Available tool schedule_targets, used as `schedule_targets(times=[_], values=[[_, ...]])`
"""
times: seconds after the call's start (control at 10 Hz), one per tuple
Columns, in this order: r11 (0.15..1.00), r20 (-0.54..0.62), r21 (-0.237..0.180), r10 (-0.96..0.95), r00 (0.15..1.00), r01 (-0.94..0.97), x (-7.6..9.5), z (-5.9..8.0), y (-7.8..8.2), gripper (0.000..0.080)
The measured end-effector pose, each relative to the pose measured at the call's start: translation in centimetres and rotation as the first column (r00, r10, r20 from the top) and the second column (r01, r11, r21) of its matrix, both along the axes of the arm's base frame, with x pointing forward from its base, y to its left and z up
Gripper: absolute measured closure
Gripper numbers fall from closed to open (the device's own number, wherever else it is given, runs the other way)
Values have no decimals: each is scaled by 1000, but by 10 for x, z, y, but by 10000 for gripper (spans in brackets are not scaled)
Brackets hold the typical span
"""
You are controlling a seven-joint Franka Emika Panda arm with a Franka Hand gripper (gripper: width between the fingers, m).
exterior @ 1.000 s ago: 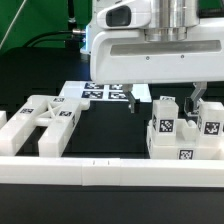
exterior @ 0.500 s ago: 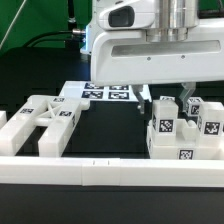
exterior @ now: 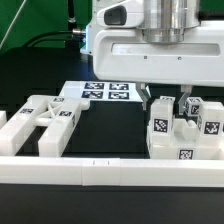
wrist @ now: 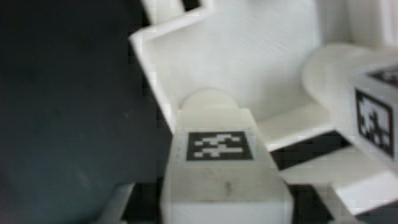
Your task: Assemble chair
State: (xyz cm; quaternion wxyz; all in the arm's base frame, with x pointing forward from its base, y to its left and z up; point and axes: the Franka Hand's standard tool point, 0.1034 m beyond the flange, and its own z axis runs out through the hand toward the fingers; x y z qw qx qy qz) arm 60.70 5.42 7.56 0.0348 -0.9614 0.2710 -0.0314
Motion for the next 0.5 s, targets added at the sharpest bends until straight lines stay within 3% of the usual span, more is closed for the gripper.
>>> schedule_targets(times=[0.2, 0.5], values=[[986, -13, 10, -165, 986, 165, -1, 0, 1, 514], [854, -46, 37, -517, 854, 519, -1, -1, 2, 514]])
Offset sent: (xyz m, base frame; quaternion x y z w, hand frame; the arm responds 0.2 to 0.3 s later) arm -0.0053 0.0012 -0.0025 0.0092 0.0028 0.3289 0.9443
